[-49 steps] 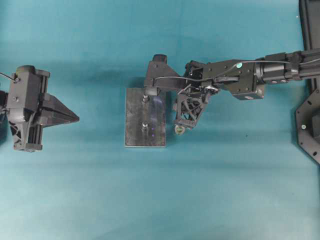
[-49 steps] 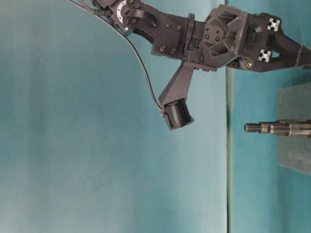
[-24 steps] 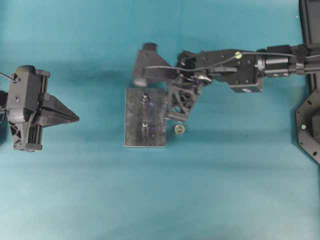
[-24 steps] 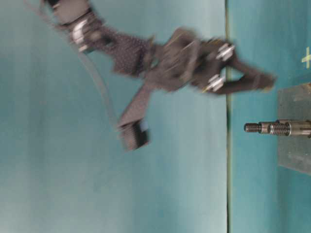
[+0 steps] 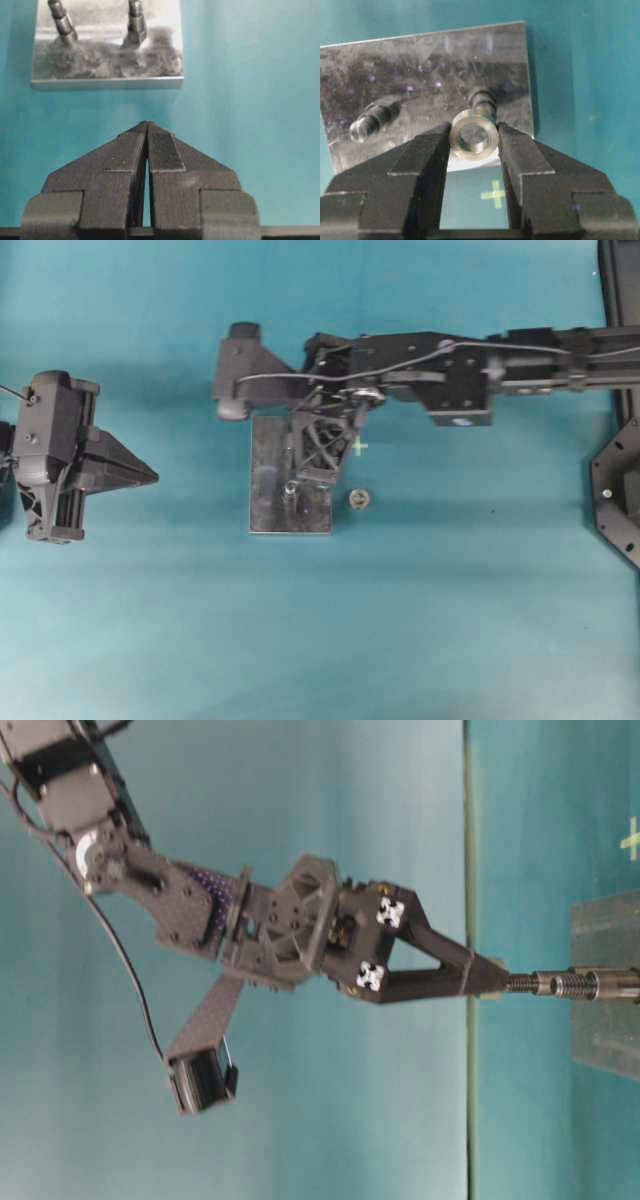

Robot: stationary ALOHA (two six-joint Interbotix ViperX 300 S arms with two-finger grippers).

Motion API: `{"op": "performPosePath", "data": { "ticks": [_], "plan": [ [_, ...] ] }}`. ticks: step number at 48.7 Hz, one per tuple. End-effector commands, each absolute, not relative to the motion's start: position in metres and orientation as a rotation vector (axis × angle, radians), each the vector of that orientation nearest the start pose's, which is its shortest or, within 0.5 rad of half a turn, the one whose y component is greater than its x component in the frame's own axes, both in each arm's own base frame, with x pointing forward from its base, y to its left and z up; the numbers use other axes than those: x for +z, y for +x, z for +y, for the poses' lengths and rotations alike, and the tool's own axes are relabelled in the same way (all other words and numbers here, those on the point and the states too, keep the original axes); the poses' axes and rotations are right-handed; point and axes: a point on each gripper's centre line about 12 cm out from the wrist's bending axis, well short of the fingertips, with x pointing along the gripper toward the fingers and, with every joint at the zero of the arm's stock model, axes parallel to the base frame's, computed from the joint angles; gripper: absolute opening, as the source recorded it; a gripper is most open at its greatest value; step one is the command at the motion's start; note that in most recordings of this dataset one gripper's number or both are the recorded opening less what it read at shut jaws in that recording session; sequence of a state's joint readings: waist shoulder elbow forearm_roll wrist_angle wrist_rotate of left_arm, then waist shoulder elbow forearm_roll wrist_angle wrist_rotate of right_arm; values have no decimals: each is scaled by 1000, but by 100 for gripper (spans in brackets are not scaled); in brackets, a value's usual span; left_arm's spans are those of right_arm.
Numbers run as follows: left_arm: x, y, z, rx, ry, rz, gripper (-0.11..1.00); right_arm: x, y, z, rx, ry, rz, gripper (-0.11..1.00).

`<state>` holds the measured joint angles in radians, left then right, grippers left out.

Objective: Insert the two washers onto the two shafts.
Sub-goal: 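Carry the washer with the right gripper above the upper shaft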

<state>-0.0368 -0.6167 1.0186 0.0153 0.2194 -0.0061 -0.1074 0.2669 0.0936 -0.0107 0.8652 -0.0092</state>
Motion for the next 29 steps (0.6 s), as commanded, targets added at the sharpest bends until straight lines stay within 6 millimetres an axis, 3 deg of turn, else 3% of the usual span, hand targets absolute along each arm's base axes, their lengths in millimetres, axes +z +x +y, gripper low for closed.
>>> {"op": "performPosePath", "data": {
  "ticks": [1, 14, 29],
  "plan": [
    [226, 249, -9, -37, 23, 596, 0, 199, 464, -47, -77, 25, 1188, 35],
    [227, 246, -9, -37, 22, 590, 0, 188, 462, -52, -90, 14, 1239, 35],
    [229, 241, -9, -36, 19, 573, 0, 196, 459, -57, -104, 25, 1230, 35]
  ]
}}
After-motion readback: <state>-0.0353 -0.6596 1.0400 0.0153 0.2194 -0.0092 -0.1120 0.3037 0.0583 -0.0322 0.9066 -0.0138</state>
